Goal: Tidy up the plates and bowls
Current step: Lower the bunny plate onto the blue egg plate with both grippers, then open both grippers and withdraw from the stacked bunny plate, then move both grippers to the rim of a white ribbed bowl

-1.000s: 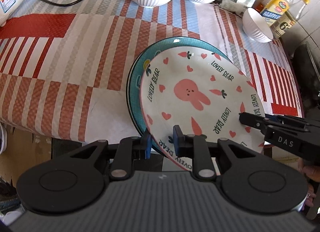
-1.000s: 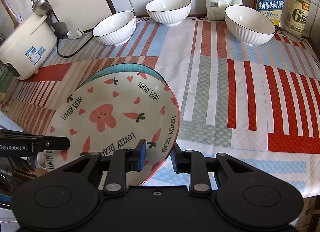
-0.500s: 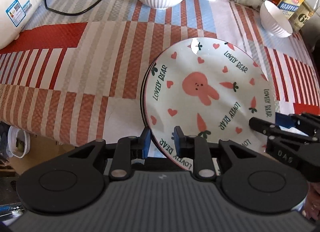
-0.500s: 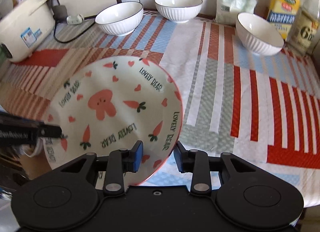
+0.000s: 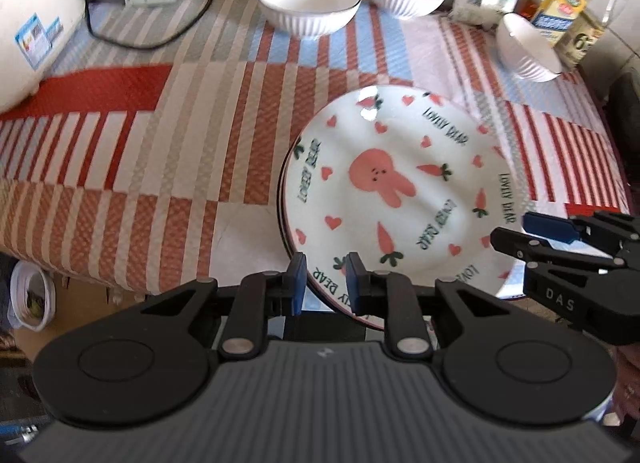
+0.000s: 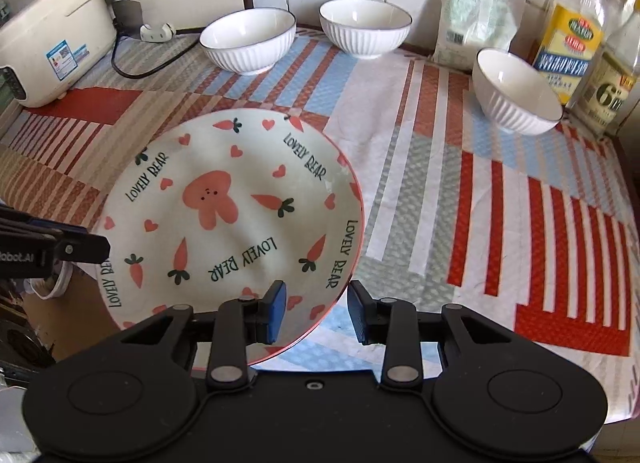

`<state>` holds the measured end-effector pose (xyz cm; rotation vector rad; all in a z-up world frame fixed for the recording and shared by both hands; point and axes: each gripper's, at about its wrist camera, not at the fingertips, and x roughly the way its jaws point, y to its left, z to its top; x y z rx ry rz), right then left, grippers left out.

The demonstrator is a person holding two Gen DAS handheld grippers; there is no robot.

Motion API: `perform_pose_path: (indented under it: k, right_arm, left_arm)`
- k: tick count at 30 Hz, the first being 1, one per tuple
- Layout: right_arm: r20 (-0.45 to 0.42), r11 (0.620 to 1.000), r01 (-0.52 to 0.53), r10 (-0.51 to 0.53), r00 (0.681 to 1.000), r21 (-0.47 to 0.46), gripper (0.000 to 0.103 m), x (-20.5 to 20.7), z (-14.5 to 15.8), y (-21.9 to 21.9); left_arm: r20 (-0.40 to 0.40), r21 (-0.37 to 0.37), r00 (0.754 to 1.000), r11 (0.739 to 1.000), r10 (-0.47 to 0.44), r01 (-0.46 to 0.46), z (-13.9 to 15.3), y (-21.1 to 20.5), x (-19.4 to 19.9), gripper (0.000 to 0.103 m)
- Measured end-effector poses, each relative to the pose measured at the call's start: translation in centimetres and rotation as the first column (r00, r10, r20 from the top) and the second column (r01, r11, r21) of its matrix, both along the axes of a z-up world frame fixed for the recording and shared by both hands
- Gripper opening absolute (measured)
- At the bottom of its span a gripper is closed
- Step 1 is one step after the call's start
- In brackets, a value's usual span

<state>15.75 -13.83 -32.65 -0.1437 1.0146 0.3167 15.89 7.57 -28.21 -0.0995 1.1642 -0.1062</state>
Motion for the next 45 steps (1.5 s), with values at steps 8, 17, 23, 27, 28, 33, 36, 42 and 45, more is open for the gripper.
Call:
perform_pose_path:
  k: [8,17,23,27,28,33,36,42,45]
  right_arm:
    - [0.109,0.998,-0.054,0.053,0.993,0.011,0.058,-2.0,4.7,0.2]
    - [0.200,1.000,-0.011,0.006,0.980,0.024,0.066,-3.7,9.4,0.3]
    - [0.246,0.999,0.044,-0.039,0.968,-0.015,0.071,-4.1,11.4,0.9]
    - [0.269,0.995,0.095,-0.082,0.960,-0.034,0.072,-4.4,12.1,0.9]
    - [0.267,0.994,0.103,-0.092,0.959,-0.030,0.072,-4.6,12.2,0.9]
    - [0.286,0.991,0.128,-0.113,0.952,-0.035,0.073,-5.2,12.8,1.0]
    - [0.312,0.990,0.135,-0.115,0.943,-0.042,0.073,-5.3,13.4,0.8]
    - [0.362,0.986,0.166,-0.150,0.920,-0.013,0.073,-4.6,14.9,-1.3]
    - [0.392,0.985,0.172,-0.160,0.906,0.005,0.073,-4.4,15.7,-2.8]
  left_arm:
    - [0.090,-0.015,0.989,0.992,-0.121,0.123,4.3,-0.2,-1.5,0.033]
    - [0.177,0.020,0.934,0.950,-0.310,0.312,9.0,0.9,-1.7,0.041]
    - [0.225,0.026,0.883,0.908,-0.412,0.417,11.2,2.0,-1.2,0.048]
    - [0.263,0.049,0.845,0.881,-0.465,0.470,12.7,2.3,-0.2,0.056]
    - [0.271,0.052,0.837,0.875,-0.476,0.481,13.0,2.4,0.2,0.057]
    - [0.279,0.058,0.802,0.843,-0.528,0.534,14.0,1.8,1.3,0.058]
    - [0.281,0.052,0.791,0.831,-0.544,0.553,14.4,1.2,1.7,0.058]
    - [0.296,0.017,0.787,0.827,-0.541,0.562,15.5,-0.5,3.7,0.061]
    - [0.314,0.022,0.774,0.820,-0.550,0.573,16.1,-2.0,4.5,0.061]
